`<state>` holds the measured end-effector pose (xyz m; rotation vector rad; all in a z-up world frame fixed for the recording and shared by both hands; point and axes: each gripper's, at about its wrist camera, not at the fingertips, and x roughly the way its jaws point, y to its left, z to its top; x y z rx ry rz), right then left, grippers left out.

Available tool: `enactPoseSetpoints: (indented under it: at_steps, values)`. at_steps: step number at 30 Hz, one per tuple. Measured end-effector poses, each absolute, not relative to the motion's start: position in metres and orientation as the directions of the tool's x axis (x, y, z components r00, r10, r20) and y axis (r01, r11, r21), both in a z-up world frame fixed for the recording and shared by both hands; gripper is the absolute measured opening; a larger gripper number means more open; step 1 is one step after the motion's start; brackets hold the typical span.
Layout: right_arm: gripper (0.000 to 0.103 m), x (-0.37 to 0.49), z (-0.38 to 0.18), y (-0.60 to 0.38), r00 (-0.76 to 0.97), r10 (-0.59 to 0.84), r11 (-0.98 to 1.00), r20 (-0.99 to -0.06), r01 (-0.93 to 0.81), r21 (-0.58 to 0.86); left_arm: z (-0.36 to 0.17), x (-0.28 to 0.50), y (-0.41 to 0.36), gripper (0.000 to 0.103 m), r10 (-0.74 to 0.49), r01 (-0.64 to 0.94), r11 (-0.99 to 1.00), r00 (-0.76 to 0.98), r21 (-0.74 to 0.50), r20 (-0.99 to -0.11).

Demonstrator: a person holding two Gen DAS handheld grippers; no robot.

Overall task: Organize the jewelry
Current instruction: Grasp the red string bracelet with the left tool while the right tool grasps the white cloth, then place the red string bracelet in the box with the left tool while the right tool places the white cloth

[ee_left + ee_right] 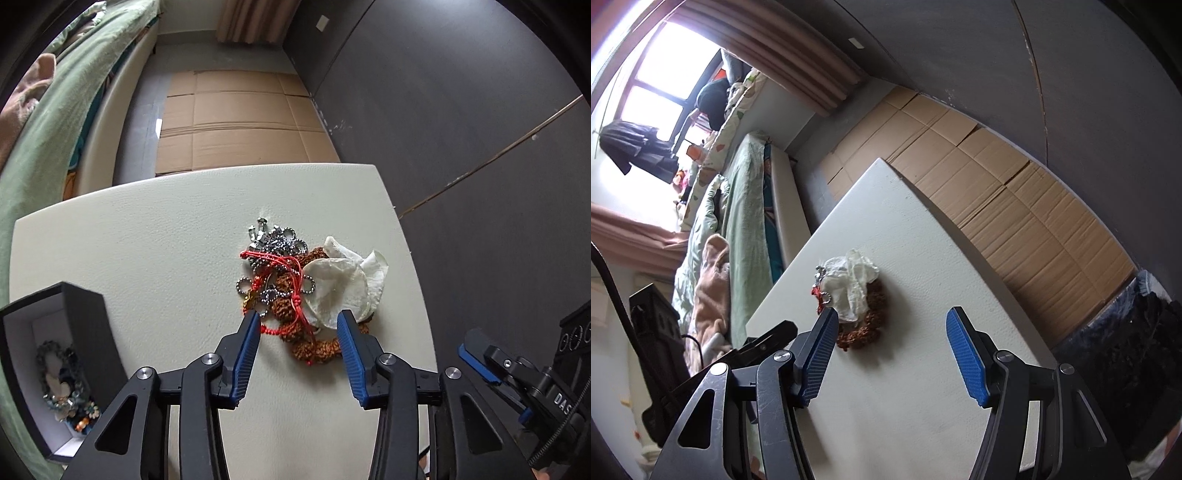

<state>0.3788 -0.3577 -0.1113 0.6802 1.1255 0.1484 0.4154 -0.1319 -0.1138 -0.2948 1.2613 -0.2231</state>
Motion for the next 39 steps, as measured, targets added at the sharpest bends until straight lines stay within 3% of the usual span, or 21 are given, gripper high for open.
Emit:
enactPoseSetpoints:
  at_steps: [3,7,10,34,35,36,37,38,39]
  values:
    - [0.063,0.381,-0.116,-0.361,0.444,0.432,0.790,-0.785,0.232,0.567,-0.125,0.422,-0.138,0.040,-0.321,0.002,0.943,0.274,-0.333,-0.907]
    - [0.063,0.385,-0.121,-0.361,0.432,0.431,0.791,-0.792,0.241,0.562,-0.135,0.427,-0.141,0.012,-0.278,0.009,0.958,0.260,-0.286,-0.925]
    - [0.063,0.388,-0.124,-0.358,0.427,0.429,0.795,-0.796,0.241,0.557,-0.133,0.427,-0.134,0.004,-0.301,0.006,0.950,0.267,-0.311,-0.916]
    - [0.063,0.443,-0.138,-0.289,0.333,0.376,0.902,-0.865,0.082,0.424,-0.071,0.394,-0.059,0.004,-0.288,-0.072,0.937,0.399,-0.342,-0.871]
    - [0.058,0.445,-0.140,-0.286,0.331,0.368,0.908,-0.869,0.075,0.412,-0.069,0.391,-0.056,0.004,-0.286,-0.076,0.936,0.403,-0.344,-0.869]
    - [0.046,0.445,-0.140,-0.284,0.334,0.363,0.912,-0.870,0.065,0.405,-0.068,0.388,-0.053,0.004,-0.285,-0.079,0.935,0.407,-0.345,-0.868]
    - [0.013,0.445,-0.140,-0.282,0.331,0.360,0.916,-0.872,0.053,0.397,-0.067,0.386,-0.049,0.004,-0.283,-0.083,0.935,0.411,-0.345,-0.867]
    - [0.004,0.444,-0.139,-0.282,0.326,0.358,0.919,-0.875,0.045,0.393,-0.066,0.382,-0.045,0.004,-0.281,-0.088,0.934,0.414,-0.345,-0.866]
    - [0.004,0.442,-0.135,-0.283,0.340,0.356,0.919,-0.871,0.044,0.393,-0.065,0.379,-0.041,0.004,-0.280,-0.096,0.932,0.418,-0.349,-0.864]
